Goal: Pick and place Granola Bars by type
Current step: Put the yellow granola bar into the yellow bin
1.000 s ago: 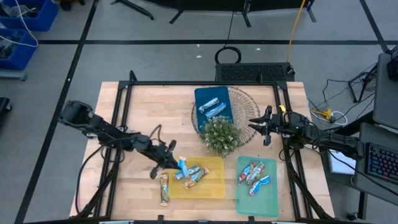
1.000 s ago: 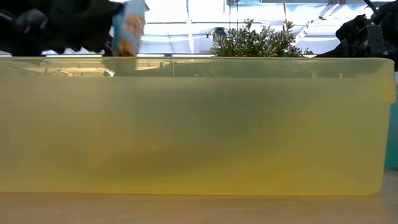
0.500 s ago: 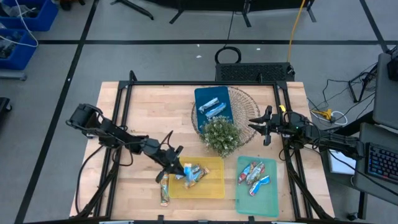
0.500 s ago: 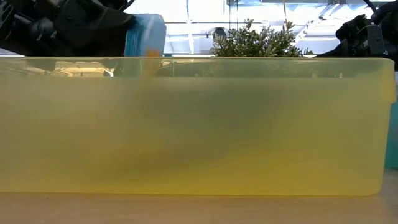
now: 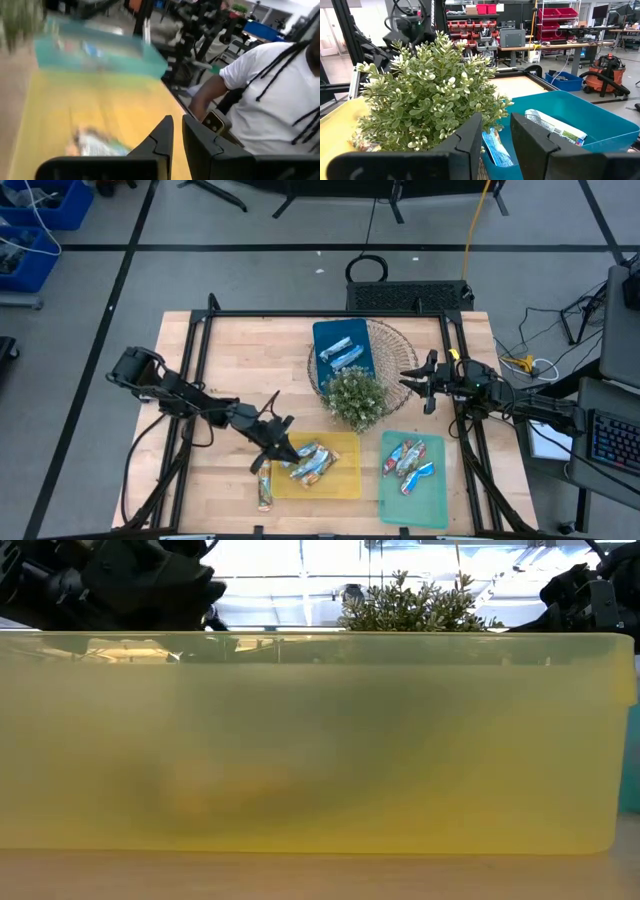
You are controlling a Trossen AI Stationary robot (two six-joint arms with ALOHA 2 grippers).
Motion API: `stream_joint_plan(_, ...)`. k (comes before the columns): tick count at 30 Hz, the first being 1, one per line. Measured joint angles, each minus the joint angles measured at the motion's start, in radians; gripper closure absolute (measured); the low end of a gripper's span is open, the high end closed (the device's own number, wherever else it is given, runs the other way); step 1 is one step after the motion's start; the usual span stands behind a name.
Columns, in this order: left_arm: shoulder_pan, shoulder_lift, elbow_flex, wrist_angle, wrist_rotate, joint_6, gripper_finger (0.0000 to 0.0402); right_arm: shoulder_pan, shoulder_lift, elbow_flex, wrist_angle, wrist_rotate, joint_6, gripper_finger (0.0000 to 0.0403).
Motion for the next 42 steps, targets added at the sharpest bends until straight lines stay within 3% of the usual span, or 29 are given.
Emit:
stream_joint_plan(6, -0.017, -0.069, 0.002, -0.213, 0.088, -0.423, 0.0357, 0.000, 0.000, 0.000, 0.000, 0.000, 0.000, 0.0309)
stream_joint_plan(12, -0.135, -0.179, -0.003, -0.460, 0.016, -0.731, 0.0357, 0.000, 0.000, 0.000, 0.000, 0.000, 0.000, 0.0309)
stream_joint_plan(19, -0.203, -0.307, 0.000, -0.523, -0.182, -0.692, 0.0358, 0.000, 0.000, 0.000, 0.001, 0.000, 0.000, 0.0309)
stream_joint_plan(24, -0.201, -0.363, 0.019, -0.589, -0.193, -0.629, 0.0359, 0.000, 0.000, 0.000, 0.001, 0.000, 0.000, 0.0309)
stream_joint_plan(26, -0.212, -0.402, 0.062, -0.714, -0.218, -0.604, 0.0371, 0.000, 0.000, 0.000, 0.001, 0.000, 0.000, 0.0309)
stream_joint_plan(30, -0.262, -0.428, 0.210, -1.115, -0.313, -0.663, 0.0395, 0.000, 0.000, 0.000, 0.002, 0.000, 0.000, 0.0309)
stream_joint_plan(37, -0.411, -0.328, 0.478, -1.546, -0.405, -1.043, 0.0398, 0.000, 0.000, 0.000, 0.001, 0.000, 0.000, 0.0309)
stream_joint_plan(42, -0.495, -0.211, 0.549, -1.652, -0.389, -1.460, 0.0394, 0.000, 0.001, 0.000, 0.001, 0.000, 0.000, 0.0309)
